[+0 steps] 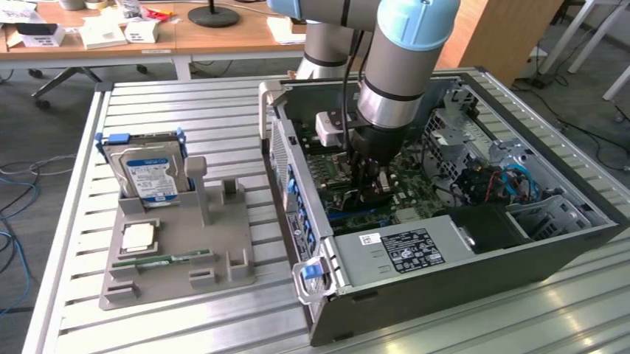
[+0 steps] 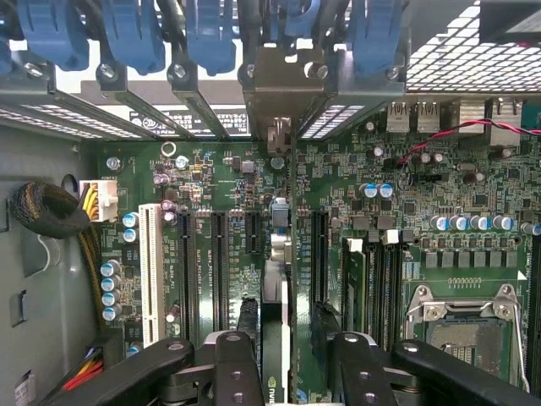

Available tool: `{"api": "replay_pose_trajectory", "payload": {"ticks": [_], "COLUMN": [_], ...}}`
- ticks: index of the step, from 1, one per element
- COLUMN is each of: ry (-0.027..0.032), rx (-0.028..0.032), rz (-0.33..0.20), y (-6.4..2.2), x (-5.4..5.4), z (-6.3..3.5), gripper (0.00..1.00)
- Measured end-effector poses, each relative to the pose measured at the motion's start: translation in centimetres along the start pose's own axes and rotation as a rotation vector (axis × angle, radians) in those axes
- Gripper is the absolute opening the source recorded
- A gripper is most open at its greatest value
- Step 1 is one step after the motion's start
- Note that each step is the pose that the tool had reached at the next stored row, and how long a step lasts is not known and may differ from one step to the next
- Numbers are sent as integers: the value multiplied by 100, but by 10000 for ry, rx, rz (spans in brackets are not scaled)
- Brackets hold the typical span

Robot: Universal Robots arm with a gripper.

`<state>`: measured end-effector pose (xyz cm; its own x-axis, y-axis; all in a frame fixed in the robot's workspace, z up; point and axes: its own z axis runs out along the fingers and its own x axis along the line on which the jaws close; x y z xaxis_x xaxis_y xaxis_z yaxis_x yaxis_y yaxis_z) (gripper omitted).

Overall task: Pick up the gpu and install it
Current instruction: 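Insert the gpu into the slot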

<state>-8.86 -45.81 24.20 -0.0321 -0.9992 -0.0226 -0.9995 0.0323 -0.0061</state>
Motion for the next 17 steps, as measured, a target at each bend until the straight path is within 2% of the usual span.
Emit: {"api": "replay_pose_trajectory", "payload": {"ticks": [8,17], "ry": [16,15], "rx": [0,-2], "rz": [0,1], "y": [0,-1], "x": [-1,-6], "z": [-47,-255], "gripper": [39,39]}}
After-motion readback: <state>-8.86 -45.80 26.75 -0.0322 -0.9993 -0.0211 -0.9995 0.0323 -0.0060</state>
